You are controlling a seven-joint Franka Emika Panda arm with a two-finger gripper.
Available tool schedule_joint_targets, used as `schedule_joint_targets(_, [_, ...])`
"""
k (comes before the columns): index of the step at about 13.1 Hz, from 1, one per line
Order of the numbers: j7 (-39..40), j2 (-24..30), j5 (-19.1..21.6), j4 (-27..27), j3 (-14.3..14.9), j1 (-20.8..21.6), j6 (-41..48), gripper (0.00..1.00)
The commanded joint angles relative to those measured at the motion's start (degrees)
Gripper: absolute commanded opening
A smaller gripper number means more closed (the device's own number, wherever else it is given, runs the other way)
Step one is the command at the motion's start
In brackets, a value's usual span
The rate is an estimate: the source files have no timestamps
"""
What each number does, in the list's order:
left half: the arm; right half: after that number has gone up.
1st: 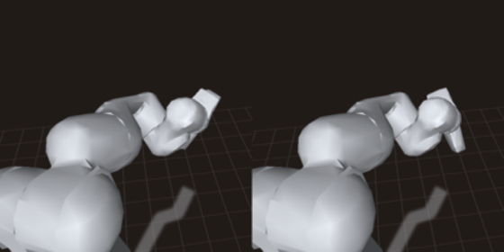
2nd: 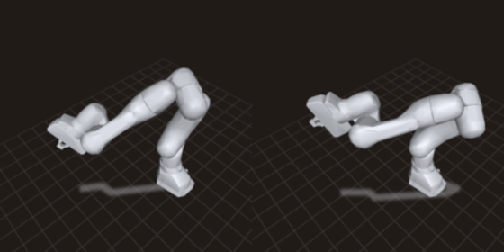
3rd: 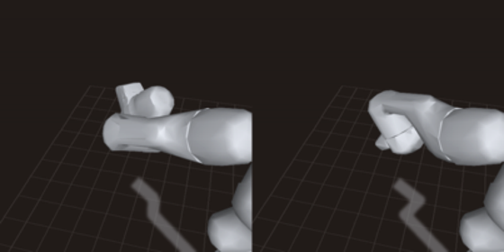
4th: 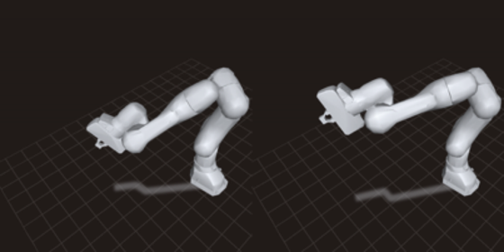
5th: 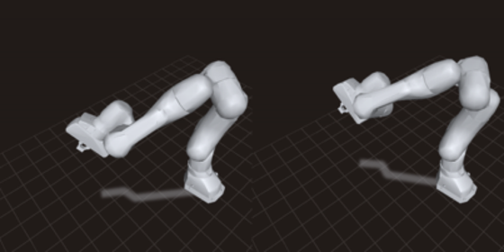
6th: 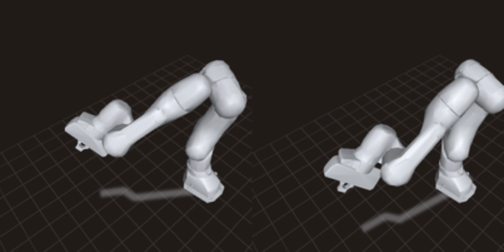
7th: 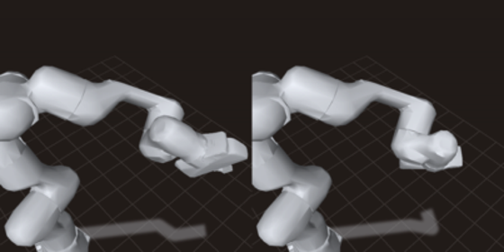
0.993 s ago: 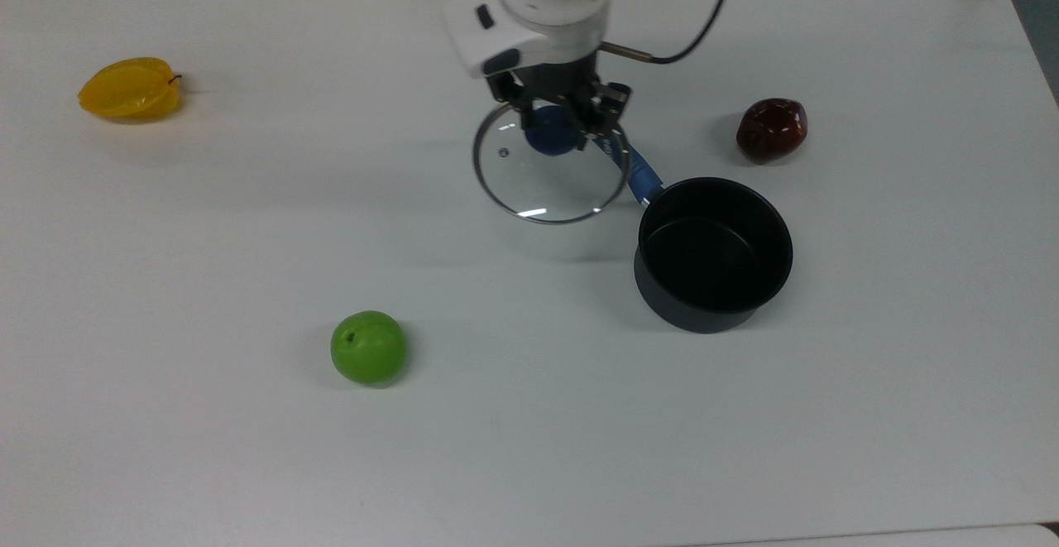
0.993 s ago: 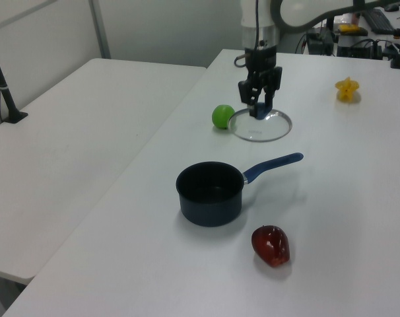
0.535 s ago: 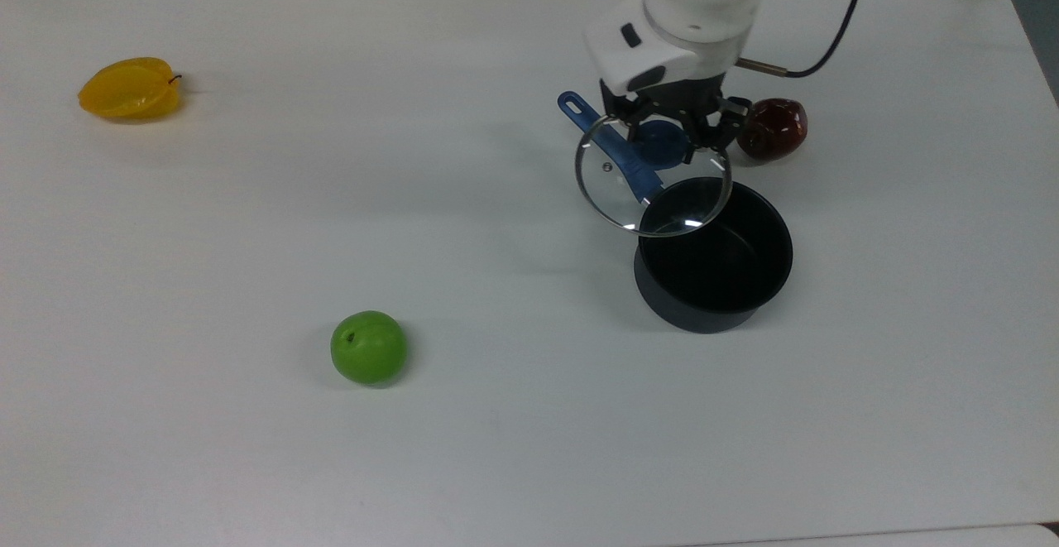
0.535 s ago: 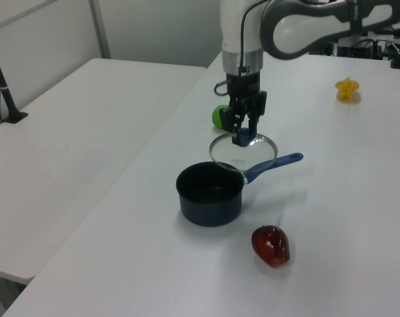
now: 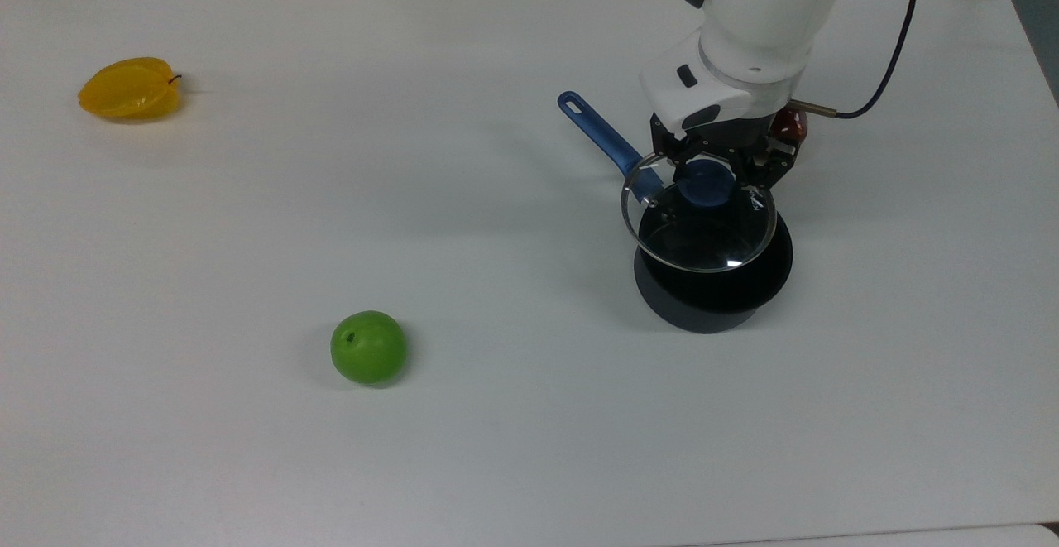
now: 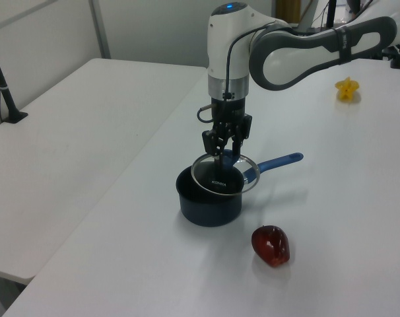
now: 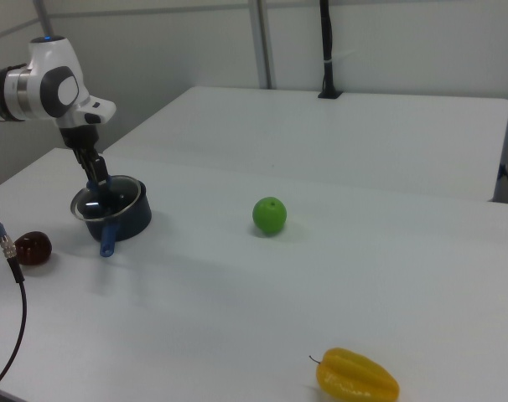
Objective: Close lid
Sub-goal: 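Lower the glass lid onto the rim of the saucepan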
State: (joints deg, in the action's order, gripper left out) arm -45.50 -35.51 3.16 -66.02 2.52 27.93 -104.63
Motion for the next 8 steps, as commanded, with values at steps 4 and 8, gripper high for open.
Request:
schedule_joint_targets(4, [-3.54, -2.54, -0.18, 5.37, 0.91, 1.25, -2.15, 0.43])
schedule_joint_targets(8, [-4.16, -4.03, -0.18, 5.46, 1.09, 1.16, -5.58, 0.43])
